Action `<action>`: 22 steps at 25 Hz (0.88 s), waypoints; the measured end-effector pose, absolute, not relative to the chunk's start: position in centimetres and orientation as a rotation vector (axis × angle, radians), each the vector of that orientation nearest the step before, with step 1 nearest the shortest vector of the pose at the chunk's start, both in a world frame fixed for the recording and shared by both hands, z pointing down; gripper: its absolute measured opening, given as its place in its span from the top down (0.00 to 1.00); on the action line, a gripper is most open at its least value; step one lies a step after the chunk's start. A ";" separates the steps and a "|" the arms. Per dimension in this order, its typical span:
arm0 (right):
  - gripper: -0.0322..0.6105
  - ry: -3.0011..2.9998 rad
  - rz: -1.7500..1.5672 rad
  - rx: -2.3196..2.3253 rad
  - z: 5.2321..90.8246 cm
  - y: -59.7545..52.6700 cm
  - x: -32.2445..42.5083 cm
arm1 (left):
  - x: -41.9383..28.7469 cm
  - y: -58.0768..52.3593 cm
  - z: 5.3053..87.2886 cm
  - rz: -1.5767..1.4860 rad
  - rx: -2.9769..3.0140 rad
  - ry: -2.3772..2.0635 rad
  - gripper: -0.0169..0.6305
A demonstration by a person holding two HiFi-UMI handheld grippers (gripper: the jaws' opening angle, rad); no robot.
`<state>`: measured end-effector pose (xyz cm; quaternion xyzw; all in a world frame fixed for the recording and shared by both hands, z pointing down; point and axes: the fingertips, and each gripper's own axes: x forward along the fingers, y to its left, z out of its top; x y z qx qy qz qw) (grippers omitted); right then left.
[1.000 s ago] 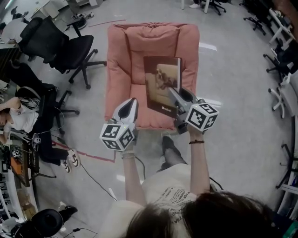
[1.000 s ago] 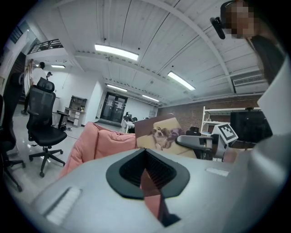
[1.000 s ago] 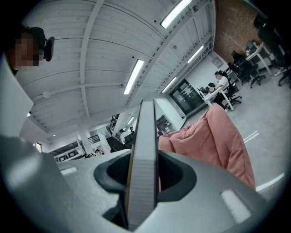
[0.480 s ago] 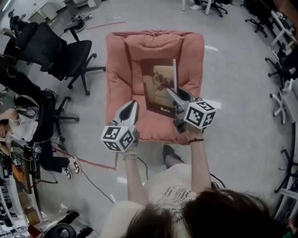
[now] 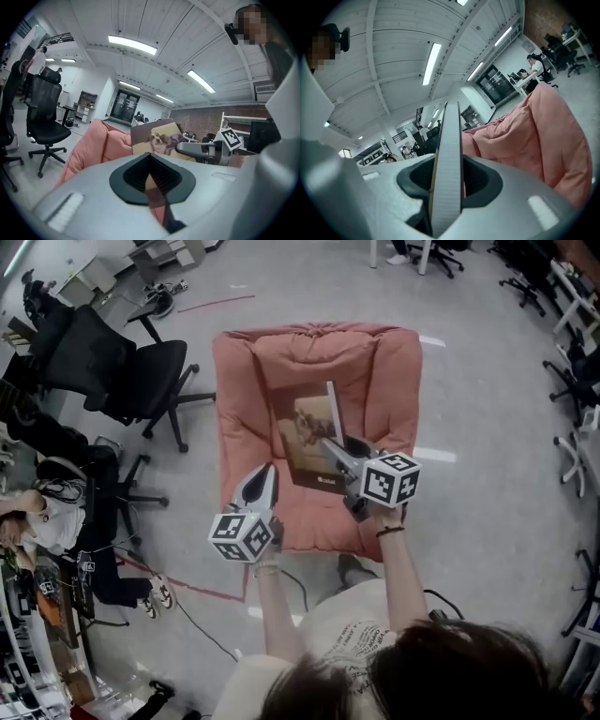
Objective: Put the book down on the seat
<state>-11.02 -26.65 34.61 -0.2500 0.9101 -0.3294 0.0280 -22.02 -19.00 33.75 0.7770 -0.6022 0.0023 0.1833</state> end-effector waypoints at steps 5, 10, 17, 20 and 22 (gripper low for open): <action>0.72 2.797 -1.054 -0.754 35.7 -28.6 -11.6 | -21.3 -20.5 35.2 0.005 2.167 -1.680 0.99; 0.72 2.827 -1.087 -0.722 37.4 -30.7 -13.4 | -20.9 -21.4 37.3 0.027 2.111 -1.667 0.99; 0.72 2.781 -1.167 -0.701 41.3 -32.8 -14.8 | -22.6 -23.1 41.7 0.105 2.078 -1.633 0.99; 0.72 2.795 -1.205 -0.710 43.9 -32.8 -15.4 | -23.3 -23.0 44.2 0.156 2.061 -1.593 0.99; 0.72 2.797 -1.244 -0.722 45.8 -32.3 -15.6 | -23.8 -22.6 45.8 0.161 2.038 -1.575 0.99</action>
